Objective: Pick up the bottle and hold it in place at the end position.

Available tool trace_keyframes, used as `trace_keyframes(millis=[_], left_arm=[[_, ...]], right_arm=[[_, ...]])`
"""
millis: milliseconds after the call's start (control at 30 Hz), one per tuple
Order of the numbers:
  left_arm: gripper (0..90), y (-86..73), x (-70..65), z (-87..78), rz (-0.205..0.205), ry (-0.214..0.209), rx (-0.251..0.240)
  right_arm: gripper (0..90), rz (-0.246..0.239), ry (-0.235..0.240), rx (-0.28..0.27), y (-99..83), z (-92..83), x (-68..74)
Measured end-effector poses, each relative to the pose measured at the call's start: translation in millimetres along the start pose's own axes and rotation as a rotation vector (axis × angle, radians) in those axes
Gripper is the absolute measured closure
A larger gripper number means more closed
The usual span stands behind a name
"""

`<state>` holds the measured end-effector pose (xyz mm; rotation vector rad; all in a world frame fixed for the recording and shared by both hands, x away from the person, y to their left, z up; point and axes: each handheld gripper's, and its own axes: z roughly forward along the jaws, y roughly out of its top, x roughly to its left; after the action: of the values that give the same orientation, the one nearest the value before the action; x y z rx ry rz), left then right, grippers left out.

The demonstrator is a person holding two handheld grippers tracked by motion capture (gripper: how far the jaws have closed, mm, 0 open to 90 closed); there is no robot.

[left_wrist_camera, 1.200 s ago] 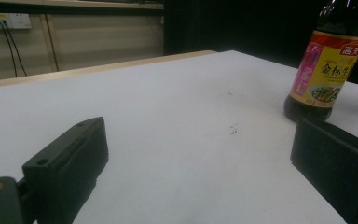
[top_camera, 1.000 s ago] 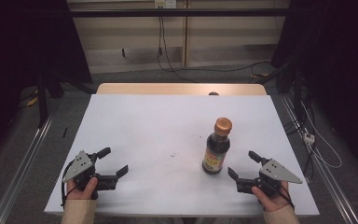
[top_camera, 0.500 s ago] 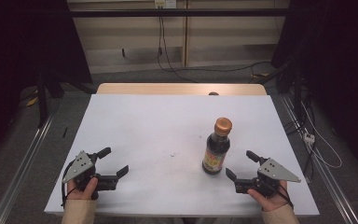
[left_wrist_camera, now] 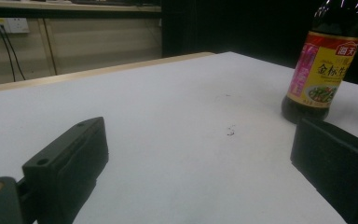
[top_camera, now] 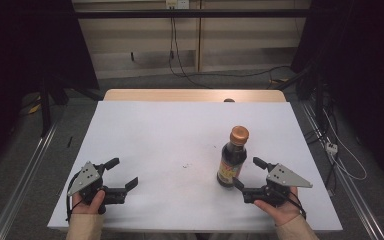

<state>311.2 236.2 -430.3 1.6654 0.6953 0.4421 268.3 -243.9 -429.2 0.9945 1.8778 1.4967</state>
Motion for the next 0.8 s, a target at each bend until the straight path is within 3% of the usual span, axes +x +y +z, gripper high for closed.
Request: trace_keyframes(millis=[200,800], left_arm=[[3.7,-0.2,-0.2,0.4,0.002,0.0,0.001],[3.7,0.1,-0.6,0.9,0.003,0.0,0.001]], right_arm=[[9.9,0.003,0.014,0.027,4.5,6.0,1.4],[26.0,0.029,0.064,0.018,26.2,22.2,2.8]])
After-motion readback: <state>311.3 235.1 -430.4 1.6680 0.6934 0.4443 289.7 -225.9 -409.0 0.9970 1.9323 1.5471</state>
